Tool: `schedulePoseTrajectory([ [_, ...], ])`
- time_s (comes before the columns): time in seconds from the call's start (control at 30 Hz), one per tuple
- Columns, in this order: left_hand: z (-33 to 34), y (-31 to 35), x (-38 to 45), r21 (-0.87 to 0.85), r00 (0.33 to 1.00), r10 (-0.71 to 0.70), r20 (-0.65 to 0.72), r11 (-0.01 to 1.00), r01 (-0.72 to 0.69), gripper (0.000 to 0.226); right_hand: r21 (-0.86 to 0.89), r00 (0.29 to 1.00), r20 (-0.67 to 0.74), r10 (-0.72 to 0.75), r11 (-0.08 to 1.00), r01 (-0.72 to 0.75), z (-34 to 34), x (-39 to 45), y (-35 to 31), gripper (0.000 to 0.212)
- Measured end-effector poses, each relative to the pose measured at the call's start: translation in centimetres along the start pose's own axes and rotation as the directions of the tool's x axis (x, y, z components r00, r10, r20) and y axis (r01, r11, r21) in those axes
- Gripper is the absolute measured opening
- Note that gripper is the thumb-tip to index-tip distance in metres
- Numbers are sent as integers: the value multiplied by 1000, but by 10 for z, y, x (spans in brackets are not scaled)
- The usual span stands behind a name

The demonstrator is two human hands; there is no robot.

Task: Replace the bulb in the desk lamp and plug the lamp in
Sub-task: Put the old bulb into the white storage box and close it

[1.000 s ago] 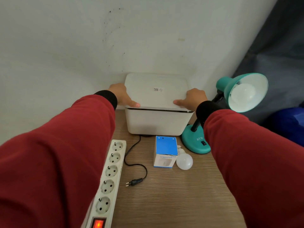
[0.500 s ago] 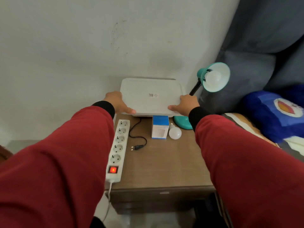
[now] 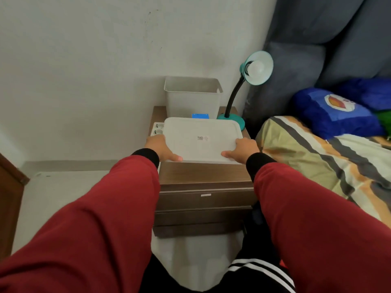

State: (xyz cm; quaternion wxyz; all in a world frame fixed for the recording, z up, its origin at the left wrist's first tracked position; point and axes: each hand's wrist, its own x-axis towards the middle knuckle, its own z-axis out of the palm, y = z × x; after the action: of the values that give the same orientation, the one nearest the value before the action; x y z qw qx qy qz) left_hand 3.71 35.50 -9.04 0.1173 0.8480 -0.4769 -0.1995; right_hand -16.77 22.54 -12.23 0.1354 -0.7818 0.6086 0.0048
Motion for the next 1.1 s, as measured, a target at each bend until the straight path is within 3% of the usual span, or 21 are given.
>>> schedulePoseTrajectory([
  [0.43,67,-16,4,51,981,-95,168,995,87,80,-39,978,190,83,996,-77,67,3,24,75],
  [1.1,93,-7,23,155,987,-68,146,987,45,71,-124,982,170,88,990,-67,73,18,39,75],
])
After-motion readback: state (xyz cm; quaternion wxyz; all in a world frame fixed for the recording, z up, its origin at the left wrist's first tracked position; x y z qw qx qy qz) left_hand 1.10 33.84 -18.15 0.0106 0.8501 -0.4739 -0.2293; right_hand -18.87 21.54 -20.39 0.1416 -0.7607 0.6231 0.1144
